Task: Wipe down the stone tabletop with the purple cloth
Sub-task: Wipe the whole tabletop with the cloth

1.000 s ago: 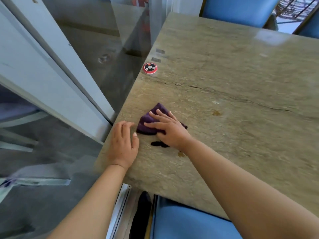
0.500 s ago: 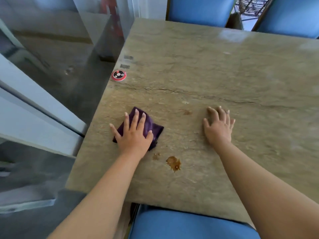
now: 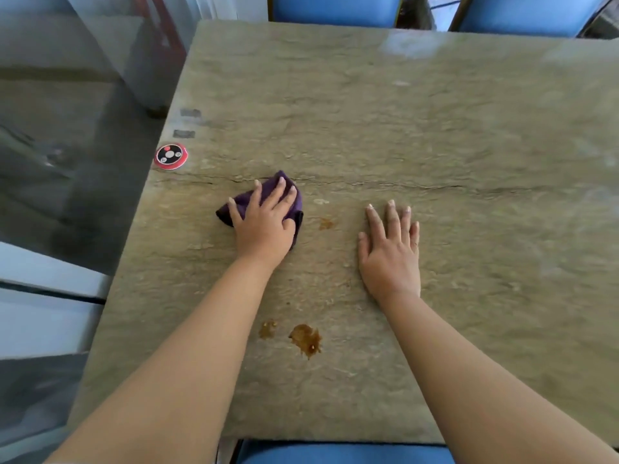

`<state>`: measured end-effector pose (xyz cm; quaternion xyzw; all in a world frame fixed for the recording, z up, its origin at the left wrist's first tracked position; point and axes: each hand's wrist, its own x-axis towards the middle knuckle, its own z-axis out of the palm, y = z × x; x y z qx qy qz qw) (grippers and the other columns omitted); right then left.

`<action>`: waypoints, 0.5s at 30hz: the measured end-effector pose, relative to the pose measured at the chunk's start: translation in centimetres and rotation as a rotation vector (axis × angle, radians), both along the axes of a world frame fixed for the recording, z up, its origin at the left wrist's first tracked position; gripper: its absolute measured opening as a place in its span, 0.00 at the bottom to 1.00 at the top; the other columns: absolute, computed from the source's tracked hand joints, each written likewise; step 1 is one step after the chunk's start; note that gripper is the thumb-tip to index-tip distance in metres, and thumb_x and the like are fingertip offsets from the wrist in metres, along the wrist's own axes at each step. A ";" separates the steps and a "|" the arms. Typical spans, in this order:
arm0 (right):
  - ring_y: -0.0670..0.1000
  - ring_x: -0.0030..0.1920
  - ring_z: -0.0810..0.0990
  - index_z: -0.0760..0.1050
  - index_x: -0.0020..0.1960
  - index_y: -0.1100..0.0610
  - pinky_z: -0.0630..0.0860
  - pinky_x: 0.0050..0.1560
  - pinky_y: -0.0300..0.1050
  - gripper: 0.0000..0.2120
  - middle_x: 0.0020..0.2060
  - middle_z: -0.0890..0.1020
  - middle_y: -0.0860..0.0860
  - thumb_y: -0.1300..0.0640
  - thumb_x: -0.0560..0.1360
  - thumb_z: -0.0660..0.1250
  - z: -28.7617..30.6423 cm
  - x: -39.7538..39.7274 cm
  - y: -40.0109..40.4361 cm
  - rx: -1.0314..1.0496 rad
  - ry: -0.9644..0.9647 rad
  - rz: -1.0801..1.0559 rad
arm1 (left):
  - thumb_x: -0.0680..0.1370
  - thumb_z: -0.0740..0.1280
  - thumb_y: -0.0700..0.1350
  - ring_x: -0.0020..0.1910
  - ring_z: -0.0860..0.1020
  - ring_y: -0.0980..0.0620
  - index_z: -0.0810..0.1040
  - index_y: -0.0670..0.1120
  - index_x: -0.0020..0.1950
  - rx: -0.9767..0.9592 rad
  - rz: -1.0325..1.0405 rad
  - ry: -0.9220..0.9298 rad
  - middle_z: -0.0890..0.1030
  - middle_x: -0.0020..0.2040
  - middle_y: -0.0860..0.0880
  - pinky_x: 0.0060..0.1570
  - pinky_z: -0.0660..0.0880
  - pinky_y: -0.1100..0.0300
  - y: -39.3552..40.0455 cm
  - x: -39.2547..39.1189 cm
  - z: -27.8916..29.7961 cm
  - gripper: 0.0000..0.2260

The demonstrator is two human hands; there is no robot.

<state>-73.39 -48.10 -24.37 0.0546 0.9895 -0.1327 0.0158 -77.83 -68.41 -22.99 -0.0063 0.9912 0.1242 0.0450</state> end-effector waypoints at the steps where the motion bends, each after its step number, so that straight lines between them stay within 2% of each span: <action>1: 0.55 0.77 0.39 0.51 0.77 0.47 0.37 0.76 0.52 0.25 0.78 0.48 0.53 0.44 0.81 0.46 0.0 0.0 0.0 -0.009 0.005 0.002 | 0.77 0.55 0.45 0.78 0.50 0.50 0.62 0.61 0.75 0.017 -0.101 0.016 0.56 0.77 0.62 0.72 0.43 0.34 0.6 1.0 -0.1 0.26; 5: 0.52 0.77 0.41 0.53 0.77 0.49 0.37 0.76 0.48 0.24 0.78 0.52 0.50 0.46 0.82 0.46 0.2 0.0 0.5 -0.194 0.043 -0.022 | 0.72 0.53 0.47 0.78 0.51 0.55 0.68 0.60 0.72 0.201 -0.531 -0.036 0.59 0.75 0.64 0.74 0.48 0.40 1.0 5.2 -0.1 0.28; 7: 0.51 0.78 0.44 0.56 0.77 0.52 0.39 0.76 0.48 0.24 0.77 0.56 0.50 0.49 0.82 0.48 0.2 -0.1 0.9 -0.281 0.082 -0.039 | 0.72 0.53 0.47 0.78 0.49 0.54 0.69 0.61 0.71 0.187 -0.654 -0.007 0.58 0.77 0.58 0.74 0.46 0.39 -0.6 5.7 -0.4 0.27; 9: 0.51 0.78 0.46 0.59 0.75 0.53 0.40 0.76 0.48 0.22 0.76 0.59 0.50 0.50 0.82 0.49 0.1 -0.2 1.0 -0.313 0.109 -0.046 | 0.73 0.59 0.45 0.78 0.49 0.49 0.69 0.65 0.70 0.062 -0.544 0.103 0.58 0.77 0.52 0.72 0.44 0.34 -1.8 4.4 -0.7 0.26; 11: 0.51 0.78 0.47 0.61 0.75 0.53 0.40 0.76 0.47 0.22 0.76 0.60 0.50 0.50 0.82 0.50 -0.2 -0.2 1.0 -0.322 0.121 -0.053 | 0.74 0.64 0.43 0.77 0.55 0.47 0.68 0.66 0.69 -0.040 -0.303 0.149 0.63 0.75 0.49 0.71 0.47 0.32 -1.9 1.8 -0.6 0.28; 13: 0.51 0.78 0.47 0.62 0.74 0.53 0.40 0.76 0.47 0.21 0.76 0.60 0.50 0.50 0.82 0.50 -0.3 -0.2 0.9 -0.336 0.127 -0.059 | 0.77 0.63 0.42 0.77 0.56 0.46 0.65 0.66 0.72 -0.041 -0.133 0.088 0.61 0.77 0.50 0.71 0.49 0.34 -0.6 -1.5 -0.4 0.27; 15: 0.50 0.77 0.47 0.62 0.74 0.53 0.40 0.76 0.48 0.21 0.76 0.61 0.50 0.51 0.82 0.49 -0.3 -0.3 1.0 -0.362 0.135 -0.067 | 0.79 0.59 0.43 0.78 0.51 0.45 0.62 0.64 0.74 -0.013 -0.061 0.026 0.56 0.79 0.50 0.72 0.47 0.34 1.5 -4.8 -0.5 0.26</action>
